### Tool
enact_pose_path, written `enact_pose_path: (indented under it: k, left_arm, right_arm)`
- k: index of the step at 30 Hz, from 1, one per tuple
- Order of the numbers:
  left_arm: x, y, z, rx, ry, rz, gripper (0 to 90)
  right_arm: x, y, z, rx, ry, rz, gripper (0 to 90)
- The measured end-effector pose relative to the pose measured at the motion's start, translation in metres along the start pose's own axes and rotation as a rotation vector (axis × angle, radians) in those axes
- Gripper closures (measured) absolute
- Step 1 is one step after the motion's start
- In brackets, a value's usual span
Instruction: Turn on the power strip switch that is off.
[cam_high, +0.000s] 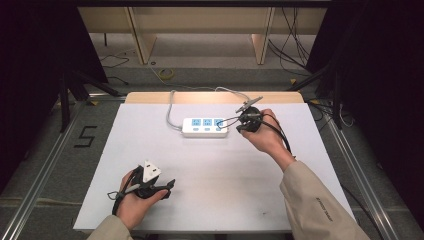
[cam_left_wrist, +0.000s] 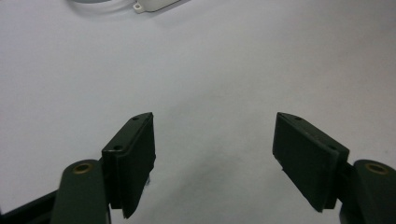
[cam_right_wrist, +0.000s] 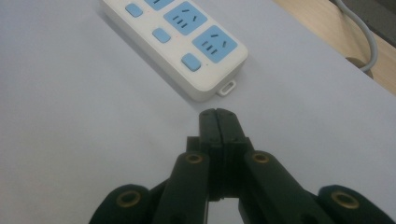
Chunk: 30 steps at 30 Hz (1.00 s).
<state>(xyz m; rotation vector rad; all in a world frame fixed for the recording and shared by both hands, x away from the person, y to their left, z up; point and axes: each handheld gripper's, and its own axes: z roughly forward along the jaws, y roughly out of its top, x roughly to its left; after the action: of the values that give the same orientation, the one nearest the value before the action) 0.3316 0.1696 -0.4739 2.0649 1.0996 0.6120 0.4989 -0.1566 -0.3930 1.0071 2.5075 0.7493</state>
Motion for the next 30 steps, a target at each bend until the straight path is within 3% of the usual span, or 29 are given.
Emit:
enact_pose_path:
  k: [30]
  left_arm:
    - [0.0, 0.0, 0.0, -0.001, -0.003, -0.001, 29.7]
  right_arm:
    - [0.0, 0.015, 0.016, 0.025, 0.008, 0.006, 90.0]
